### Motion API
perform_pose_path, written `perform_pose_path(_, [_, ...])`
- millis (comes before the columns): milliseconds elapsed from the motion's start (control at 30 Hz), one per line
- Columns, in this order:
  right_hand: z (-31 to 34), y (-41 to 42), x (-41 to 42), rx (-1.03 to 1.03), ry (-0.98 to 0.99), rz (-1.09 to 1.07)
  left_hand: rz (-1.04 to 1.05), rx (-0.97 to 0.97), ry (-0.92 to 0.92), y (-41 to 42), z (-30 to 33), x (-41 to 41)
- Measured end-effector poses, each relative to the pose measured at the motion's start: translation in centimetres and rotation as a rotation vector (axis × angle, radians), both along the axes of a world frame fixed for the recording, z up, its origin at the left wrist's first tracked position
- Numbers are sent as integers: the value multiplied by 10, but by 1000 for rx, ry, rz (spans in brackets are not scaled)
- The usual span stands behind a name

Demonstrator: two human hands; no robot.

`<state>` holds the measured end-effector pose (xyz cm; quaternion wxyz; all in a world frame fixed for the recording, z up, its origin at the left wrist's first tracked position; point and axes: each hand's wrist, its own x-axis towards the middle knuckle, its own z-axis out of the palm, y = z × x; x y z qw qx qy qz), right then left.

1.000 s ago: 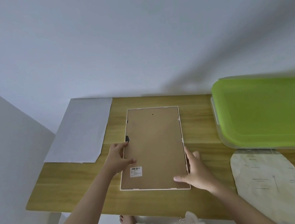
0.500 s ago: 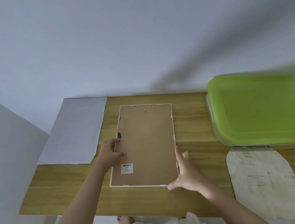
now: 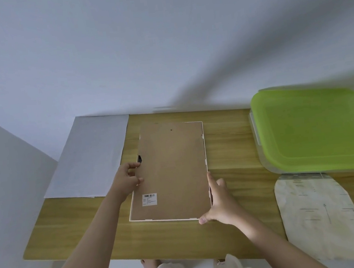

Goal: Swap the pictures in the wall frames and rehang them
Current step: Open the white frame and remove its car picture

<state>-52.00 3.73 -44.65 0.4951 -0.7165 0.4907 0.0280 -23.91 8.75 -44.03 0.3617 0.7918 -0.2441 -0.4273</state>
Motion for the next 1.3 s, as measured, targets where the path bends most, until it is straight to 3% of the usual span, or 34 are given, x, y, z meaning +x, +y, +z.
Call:
perform_pose_path(433, [1,-3,-2,14,20,21,18,-4,156,1,-6,15])
perform_pose_path(1067, [-6,-4,-3,0,10,31,-8,-62,202,3,-5,15])
perform_pose_path(1300, [-6,-3,4,-20,-19,-58,9,-112,192,0,-3,13])
